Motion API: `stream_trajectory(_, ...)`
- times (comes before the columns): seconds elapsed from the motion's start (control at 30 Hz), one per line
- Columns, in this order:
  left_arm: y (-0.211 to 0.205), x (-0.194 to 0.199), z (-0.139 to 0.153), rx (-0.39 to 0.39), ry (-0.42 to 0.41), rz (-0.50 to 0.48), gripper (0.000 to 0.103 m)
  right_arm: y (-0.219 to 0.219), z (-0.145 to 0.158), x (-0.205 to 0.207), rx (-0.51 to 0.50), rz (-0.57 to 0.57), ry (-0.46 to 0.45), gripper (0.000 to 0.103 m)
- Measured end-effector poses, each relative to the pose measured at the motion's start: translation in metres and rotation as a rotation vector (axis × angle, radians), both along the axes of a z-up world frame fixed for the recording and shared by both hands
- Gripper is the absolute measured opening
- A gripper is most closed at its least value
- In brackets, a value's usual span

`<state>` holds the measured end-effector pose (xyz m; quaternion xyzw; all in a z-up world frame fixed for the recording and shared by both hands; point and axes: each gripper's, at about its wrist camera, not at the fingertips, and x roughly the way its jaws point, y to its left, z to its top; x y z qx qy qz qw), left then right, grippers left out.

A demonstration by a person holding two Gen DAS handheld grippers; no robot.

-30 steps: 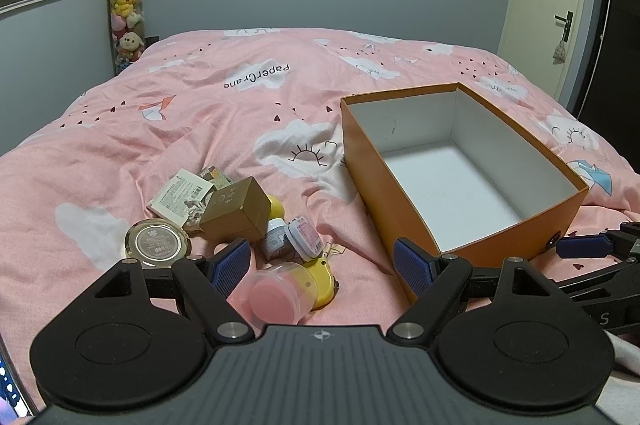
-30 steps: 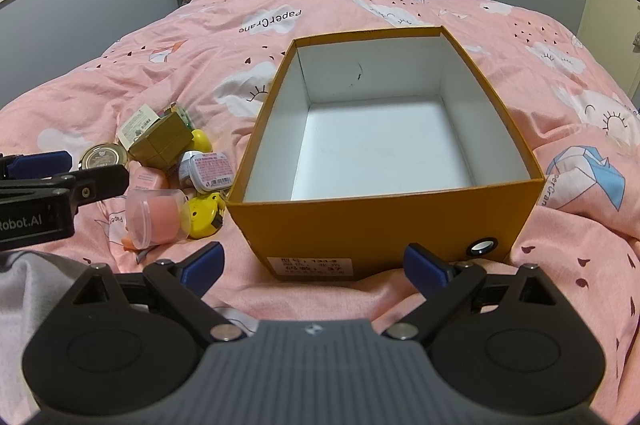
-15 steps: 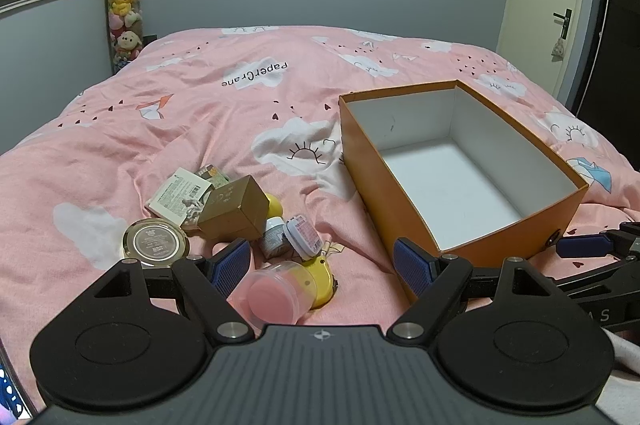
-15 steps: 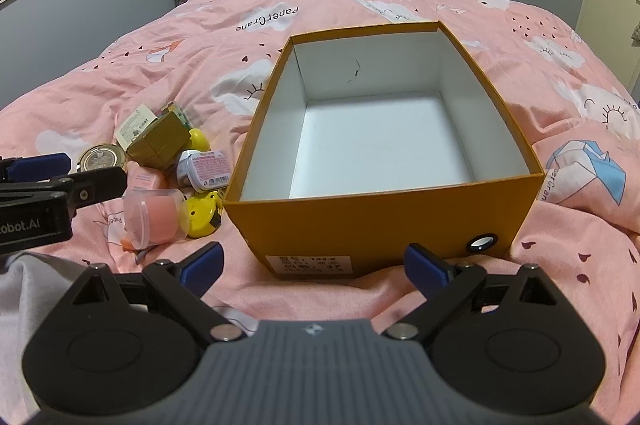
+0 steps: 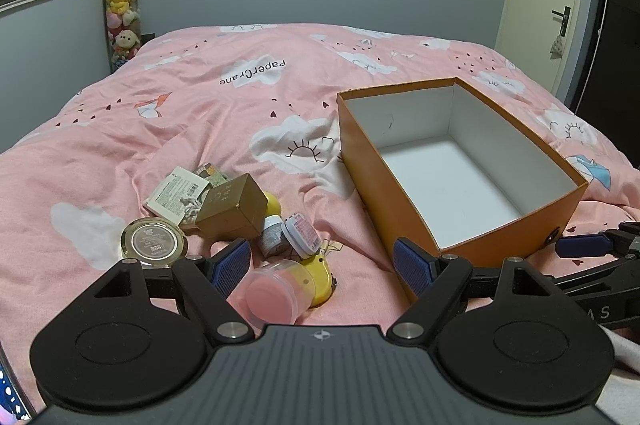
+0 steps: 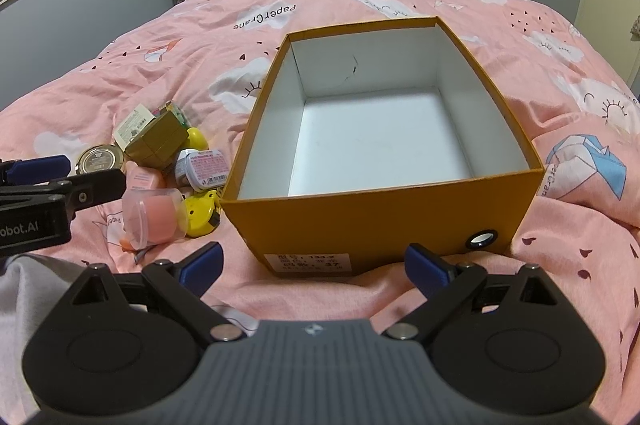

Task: Organize rigid objects

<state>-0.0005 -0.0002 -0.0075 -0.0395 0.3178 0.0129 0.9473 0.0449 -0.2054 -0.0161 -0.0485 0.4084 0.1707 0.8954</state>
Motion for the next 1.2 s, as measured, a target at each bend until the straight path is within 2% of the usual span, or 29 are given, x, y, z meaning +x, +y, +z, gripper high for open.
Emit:
stream_trajectory(1.0, 0.0006, 0.0037, -0.0016, -0.004, 0.002, -0.001, 0.095, -0.0007, -0.0005, -0.0004, 0.008, 0.005, 0.004, 0.096)
stream_trajectory(1.1, 0.0006, 0.0026, -0.0024, -0.006, 0.008, -0.003, 0.091, 0.0011, 0.0021, 0.0002, 0.008, 0.029, -0.001, 0.092)
stream_trajectory(1.2, 0.0025, 0.0011, -0.0029, -0.010, 0.021, -0.007, 0.087, 0.0051, 0.0048, 0.0028, 0.009, 0.065, -0.002, 0.082)
